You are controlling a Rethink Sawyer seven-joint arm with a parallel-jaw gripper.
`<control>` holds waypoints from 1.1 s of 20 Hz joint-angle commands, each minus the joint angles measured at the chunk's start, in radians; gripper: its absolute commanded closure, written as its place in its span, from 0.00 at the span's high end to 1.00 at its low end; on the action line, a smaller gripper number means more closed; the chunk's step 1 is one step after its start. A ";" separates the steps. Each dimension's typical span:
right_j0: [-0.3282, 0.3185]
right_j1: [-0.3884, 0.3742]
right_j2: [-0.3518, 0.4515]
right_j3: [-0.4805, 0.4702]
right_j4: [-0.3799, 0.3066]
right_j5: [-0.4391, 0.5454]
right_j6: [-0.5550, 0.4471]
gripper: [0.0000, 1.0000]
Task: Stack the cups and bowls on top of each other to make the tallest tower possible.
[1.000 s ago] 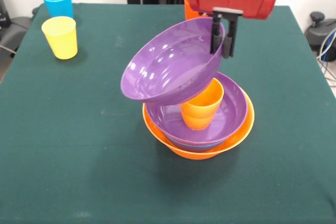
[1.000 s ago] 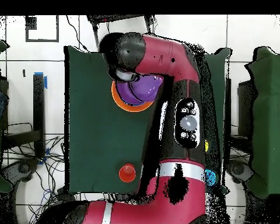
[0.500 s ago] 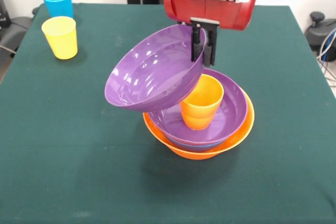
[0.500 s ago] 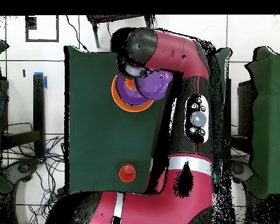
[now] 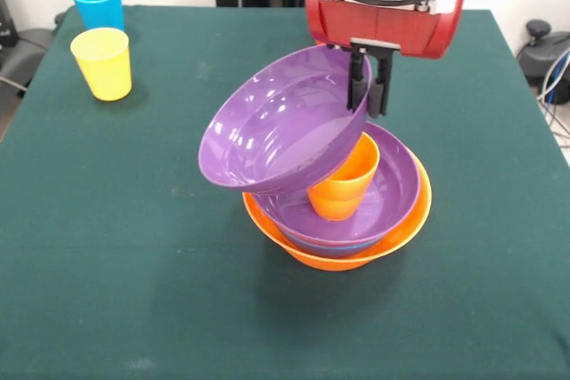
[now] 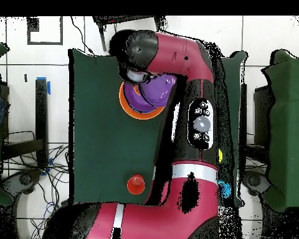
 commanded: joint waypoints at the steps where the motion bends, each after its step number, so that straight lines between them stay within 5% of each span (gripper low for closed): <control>1: 0.030 0.004 0.050 -0.031 -0.066 0.093 -0.057 0.00; 22: 0.061 0.009 0.026 -0.030 -0.080 0.066 -0.035 0.00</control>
